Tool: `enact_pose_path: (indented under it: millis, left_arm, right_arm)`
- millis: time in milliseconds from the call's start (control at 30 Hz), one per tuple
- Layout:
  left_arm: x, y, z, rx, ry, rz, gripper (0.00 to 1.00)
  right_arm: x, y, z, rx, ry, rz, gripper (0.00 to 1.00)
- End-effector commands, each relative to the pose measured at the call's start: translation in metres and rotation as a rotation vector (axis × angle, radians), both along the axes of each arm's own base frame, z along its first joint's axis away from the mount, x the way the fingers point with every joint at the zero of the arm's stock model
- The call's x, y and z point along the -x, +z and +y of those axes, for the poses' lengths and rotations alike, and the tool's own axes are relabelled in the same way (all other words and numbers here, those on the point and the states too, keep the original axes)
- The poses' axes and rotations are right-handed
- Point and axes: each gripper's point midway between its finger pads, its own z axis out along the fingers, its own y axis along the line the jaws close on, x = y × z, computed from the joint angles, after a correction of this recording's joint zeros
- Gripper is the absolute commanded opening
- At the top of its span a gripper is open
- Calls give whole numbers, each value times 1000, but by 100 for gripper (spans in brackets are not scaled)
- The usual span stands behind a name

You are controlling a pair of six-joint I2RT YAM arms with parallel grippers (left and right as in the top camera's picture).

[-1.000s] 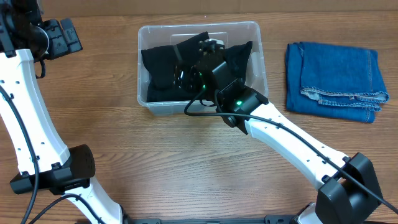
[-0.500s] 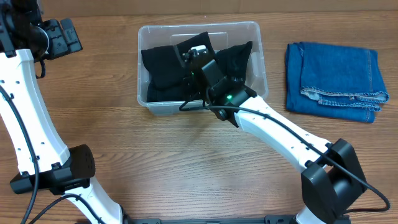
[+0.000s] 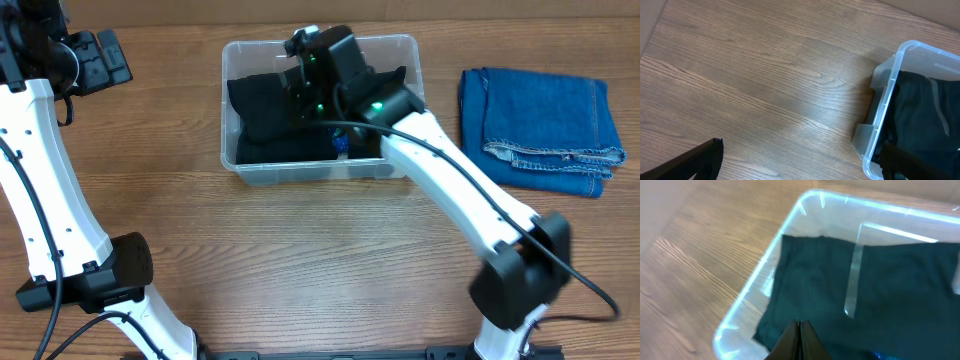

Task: Pack container
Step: 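Press the black garments flat inside the bin with right gripper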

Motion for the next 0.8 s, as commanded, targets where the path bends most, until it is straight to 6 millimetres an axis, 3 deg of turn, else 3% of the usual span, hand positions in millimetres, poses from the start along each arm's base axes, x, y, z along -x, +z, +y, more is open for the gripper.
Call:
enact_pose_path:
  millis: [0, 100, 267, 400, 567, 767]
  left_arm:
    - [4, 7, 0, -6, 7, -17, 100]
    - [4, 7, 0, -6, 7, -17, 100]
    - [4, 7, 0, -6, 7, -17, 100]
    - [4, 7, 0, -6, 7, -17, 100]
    - [4, 7, 0, -6, 7, -17, 100]
    - [4, 7, 0, -6, 7, -17, 100]
  right_arm:
    - [-10, -43, 21, 12, 76, 21, 4]
    - [-13, -71, 32, -3, 106, 63, 4]
    - [-9, -120, 34, 42, 113, 151, 4]
    - [-8, -130, 33, 52, 113, 168, 4]
    - [-12, -98, 37, 38, 122, 151, 4]
    - [-19, -36, 47, -2, 132, 90, 4]
